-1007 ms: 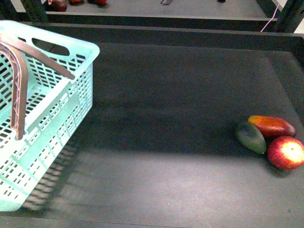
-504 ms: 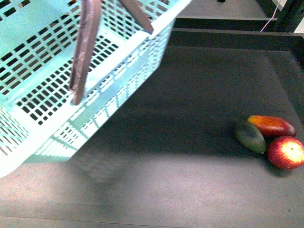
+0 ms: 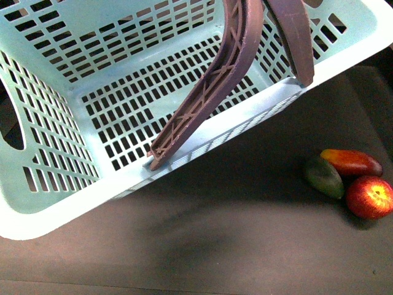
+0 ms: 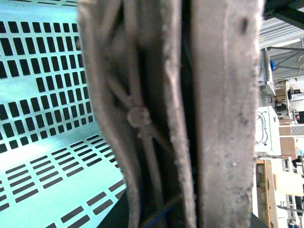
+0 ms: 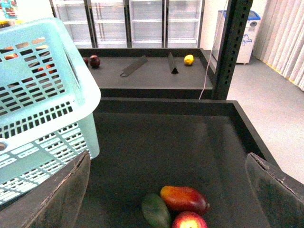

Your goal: Pick apple with right arm and hold basket with left

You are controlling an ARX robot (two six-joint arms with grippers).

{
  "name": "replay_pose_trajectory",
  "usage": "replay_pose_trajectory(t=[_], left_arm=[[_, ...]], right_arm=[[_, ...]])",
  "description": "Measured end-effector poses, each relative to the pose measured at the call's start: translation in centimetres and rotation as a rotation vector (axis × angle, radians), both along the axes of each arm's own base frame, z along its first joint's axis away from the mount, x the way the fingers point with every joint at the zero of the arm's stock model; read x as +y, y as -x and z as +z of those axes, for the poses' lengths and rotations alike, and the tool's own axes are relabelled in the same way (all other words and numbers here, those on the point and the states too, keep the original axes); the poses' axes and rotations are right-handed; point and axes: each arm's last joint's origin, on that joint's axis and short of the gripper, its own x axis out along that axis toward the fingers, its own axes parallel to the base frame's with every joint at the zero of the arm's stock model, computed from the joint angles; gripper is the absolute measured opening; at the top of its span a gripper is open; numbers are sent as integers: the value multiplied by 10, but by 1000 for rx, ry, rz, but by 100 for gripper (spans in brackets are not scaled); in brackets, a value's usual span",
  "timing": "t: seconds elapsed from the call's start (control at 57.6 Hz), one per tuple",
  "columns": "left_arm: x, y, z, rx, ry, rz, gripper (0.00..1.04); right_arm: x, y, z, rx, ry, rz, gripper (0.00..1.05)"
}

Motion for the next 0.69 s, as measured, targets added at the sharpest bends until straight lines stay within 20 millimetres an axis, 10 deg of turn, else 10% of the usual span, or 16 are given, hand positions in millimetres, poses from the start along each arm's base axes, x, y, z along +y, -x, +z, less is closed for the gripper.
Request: replay_pose_trajectory(t=[0.278, 0.452, 0.695], left_arm=[[0, 0, 0, -3, -5, 4, 15], [0, 0, 1, -6, -3, 0, 15], [0, 1, 2, -10, -3, -3, 15]], right_arm=[[0, 0, 0, 4, 0, -6, 96], [-1, -8, -5, 530, 49, -288, 96], [-15, -46, -7, 600, 4, -339, 96]])
